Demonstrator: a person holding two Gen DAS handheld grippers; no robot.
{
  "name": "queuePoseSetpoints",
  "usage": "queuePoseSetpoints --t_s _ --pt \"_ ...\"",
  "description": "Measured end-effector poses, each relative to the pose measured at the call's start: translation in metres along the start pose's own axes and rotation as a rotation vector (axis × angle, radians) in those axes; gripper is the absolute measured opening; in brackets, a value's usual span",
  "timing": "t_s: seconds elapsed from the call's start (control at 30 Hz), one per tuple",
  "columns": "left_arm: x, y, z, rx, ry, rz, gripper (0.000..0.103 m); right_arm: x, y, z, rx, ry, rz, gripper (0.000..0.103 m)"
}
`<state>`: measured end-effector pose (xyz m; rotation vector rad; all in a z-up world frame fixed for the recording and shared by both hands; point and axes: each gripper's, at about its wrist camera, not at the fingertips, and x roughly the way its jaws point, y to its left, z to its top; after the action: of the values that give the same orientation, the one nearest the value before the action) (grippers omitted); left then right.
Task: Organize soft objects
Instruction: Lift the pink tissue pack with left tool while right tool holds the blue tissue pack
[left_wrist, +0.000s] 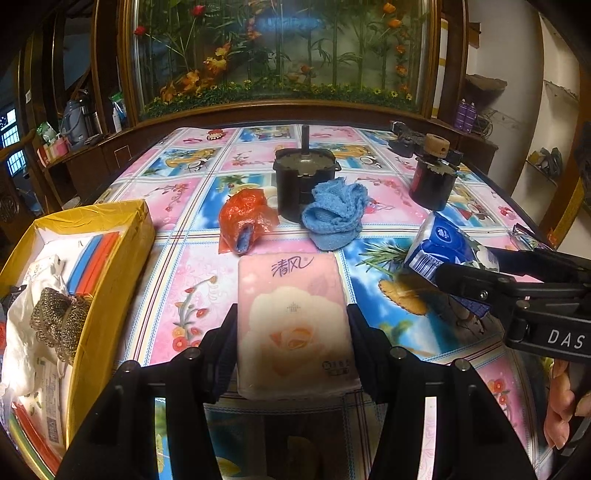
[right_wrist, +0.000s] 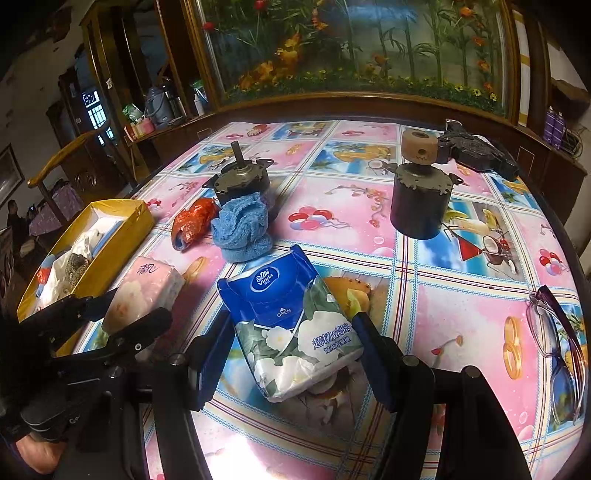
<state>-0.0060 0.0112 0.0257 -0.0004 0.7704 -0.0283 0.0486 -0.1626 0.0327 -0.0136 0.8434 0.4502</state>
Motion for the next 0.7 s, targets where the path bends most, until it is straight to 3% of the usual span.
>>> queuePoseSetpoints --t_s 0.7 --pt "-0.0045 -0.0008 0.0011 0.006 -0.022 0.009 0.054 -0.0010 0.0012 0.0000 -0.001 -0.003 0.000 0.070"
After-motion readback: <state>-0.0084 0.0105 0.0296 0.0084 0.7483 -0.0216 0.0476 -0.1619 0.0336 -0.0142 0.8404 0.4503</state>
